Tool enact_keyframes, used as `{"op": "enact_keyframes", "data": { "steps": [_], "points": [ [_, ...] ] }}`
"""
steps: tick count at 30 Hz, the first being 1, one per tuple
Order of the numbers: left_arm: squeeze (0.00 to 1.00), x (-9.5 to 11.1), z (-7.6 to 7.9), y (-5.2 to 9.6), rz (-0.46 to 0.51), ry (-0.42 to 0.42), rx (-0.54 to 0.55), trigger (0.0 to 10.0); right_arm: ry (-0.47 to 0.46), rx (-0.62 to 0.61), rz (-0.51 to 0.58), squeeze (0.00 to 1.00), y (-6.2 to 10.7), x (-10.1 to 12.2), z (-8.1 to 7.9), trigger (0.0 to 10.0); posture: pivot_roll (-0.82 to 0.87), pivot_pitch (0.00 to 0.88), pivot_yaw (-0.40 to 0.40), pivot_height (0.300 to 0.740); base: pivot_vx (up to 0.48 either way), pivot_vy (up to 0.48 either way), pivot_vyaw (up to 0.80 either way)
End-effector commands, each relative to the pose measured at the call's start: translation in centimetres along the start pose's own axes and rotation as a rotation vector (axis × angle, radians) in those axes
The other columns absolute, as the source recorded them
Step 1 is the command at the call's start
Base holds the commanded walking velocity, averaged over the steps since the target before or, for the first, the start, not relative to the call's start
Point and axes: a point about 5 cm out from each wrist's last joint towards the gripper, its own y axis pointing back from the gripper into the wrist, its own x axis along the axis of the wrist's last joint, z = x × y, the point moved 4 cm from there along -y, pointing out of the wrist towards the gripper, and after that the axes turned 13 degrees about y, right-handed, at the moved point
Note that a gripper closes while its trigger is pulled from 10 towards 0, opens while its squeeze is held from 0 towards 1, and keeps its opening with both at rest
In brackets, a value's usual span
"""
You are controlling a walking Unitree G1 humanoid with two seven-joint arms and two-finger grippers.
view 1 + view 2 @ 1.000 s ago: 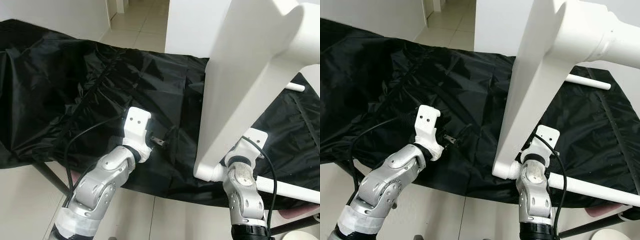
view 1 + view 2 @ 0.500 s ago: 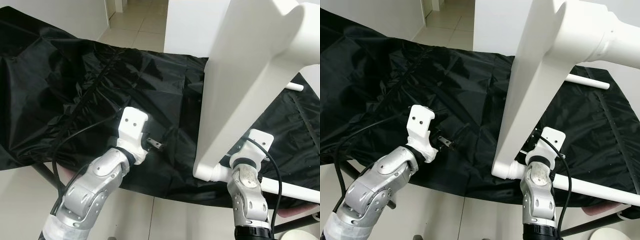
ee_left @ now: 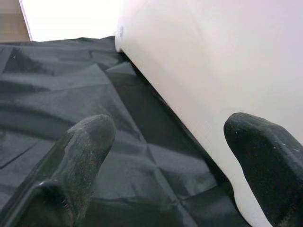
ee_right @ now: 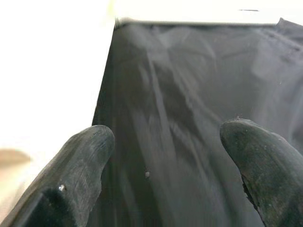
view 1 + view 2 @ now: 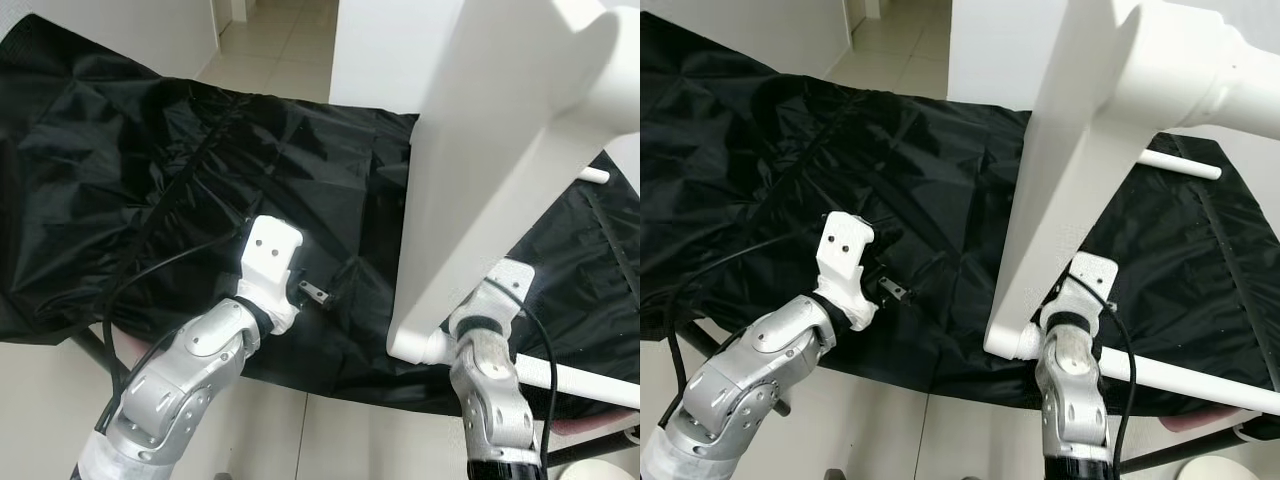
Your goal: Building children table
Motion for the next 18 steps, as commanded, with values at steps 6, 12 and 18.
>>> {"op": "enact_keyframes", "data": {
  "steps": [6,12,18],
  "points": [
    [0.00,0.0,1.4,0.3,-0.024,-0.006,-0.117,10.0,-0.045,0.146,0.049,0.00,-0.8,1.7,-2.8,10.0,0.01,0.099,-0.062,0.740,0.000,0.000,0.00],
    [0.00,0.1,1.3,0.5,-0.024,0.003,-0.104,10.0,-0.072,0.312,0.086,0.00,-1.2,2.9,-5.4,10.0,0.02,0.105,-0.065,0.740,0.000,0.000,0.00],
    [0.00,0.1,1.5,0.6,-0.027,0.011,-0.104,10.0,-0.066,0.330,0.098,0.00,-1.8,3.2,-5.7,10.0,0.02,0.104,-0.065,0.740,0.000,0.000,0.00]
  ]
}}
